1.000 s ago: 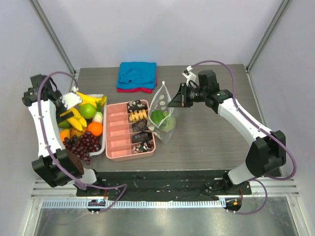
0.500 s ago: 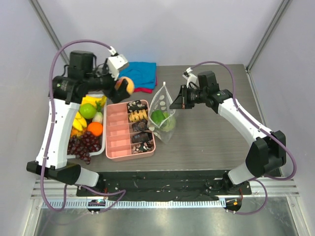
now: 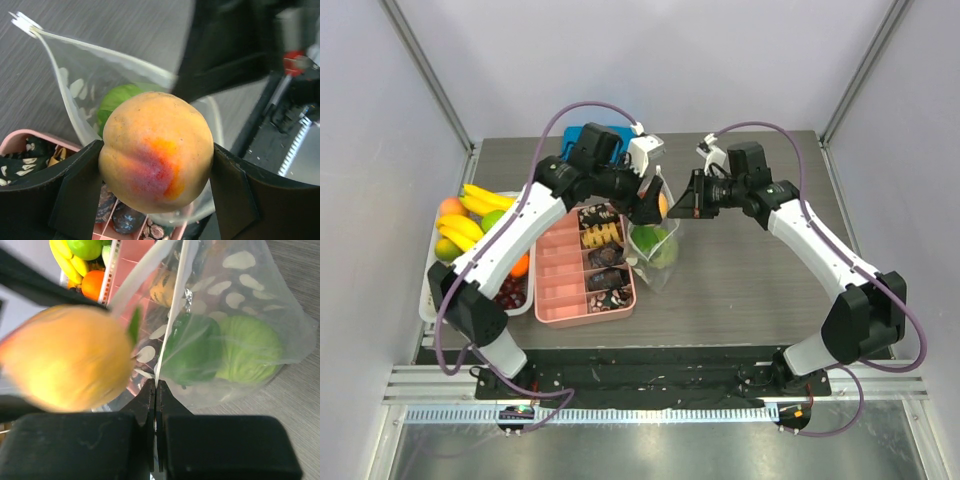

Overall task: Place the food in the zip-top bag and seal the zipper
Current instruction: Place the fake fruit in the zipper food storage bag, then pick up the fake fruit from the bin.

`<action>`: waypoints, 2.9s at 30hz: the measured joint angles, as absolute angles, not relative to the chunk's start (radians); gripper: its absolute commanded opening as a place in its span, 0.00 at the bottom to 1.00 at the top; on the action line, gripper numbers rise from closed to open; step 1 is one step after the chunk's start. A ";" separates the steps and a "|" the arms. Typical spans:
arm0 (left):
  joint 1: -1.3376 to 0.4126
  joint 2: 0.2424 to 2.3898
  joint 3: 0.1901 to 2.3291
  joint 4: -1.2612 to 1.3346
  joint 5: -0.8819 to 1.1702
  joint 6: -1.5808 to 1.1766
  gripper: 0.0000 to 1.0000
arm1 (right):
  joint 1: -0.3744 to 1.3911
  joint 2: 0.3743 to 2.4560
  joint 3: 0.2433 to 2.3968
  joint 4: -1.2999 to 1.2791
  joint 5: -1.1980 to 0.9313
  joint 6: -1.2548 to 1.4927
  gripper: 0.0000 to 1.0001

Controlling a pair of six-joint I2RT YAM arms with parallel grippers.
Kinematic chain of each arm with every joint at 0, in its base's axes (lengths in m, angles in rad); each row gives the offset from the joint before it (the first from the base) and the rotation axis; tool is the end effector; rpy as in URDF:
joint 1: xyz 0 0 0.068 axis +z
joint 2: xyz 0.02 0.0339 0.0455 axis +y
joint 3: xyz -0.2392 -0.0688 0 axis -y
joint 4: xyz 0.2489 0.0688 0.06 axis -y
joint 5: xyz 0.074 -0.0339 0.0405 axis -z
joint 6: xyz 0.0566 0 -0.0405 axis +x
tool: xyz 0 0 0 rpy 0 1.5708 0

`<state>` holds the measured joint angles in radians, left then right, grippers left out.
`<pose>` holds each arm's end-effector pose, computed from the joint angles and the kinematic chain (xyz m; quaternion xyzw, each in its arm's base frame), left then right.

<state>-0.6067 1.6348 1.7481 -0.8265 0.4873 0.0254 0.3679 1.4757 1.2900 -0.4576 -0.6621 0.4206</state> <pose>0.2885 -0.2325 0.3588 0.3697 0.8077 -0.3258 0.3237 0.3121 0.1576 0.2935 -0.1231 0.8494 0.4309 0.2789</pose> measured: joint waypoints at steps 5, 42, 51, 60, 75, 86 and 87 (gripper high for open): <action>-0.607 1.703 1.748 -0.802 0.380 0.007 0.80 | 0.344 1.470 1.312 -0.458 -0.676 0.458 0.01; 0.217 1.388 1.594 -1.285 0.362 0.639 0.99 | 0.290 1.461 1.257 -0.404 -0.721 0.548 0.01; 0.210 1.557 1.599 -1.261 0.283 0.913 0.95 | 0.290 1.446 1.250 -0.404 -0.727 0.544 0.01; 0.183 1.629 1.530 -1.155 0.201 1.026 0.95 | 0.290 1.446 1.246 -0.404 -0.728 0.529 0.01; 0.156 1.643 1.431 -1.019 0.128 1.054 0.64 | 0.290 1.446 1.246 -0.405 -0.732 0.519 0.01; 0.040 1.552 1.816 -1.188 0.280 0.881 0.59 | 0.290 1.446 1.240 -0.440 -0.731 0.464 0.01; -0.015 1.528 1.841 -1.187 0.302 0.847 0.60 | 0.290 1.446 1.239 -0.448 -0.731 0.456 0.01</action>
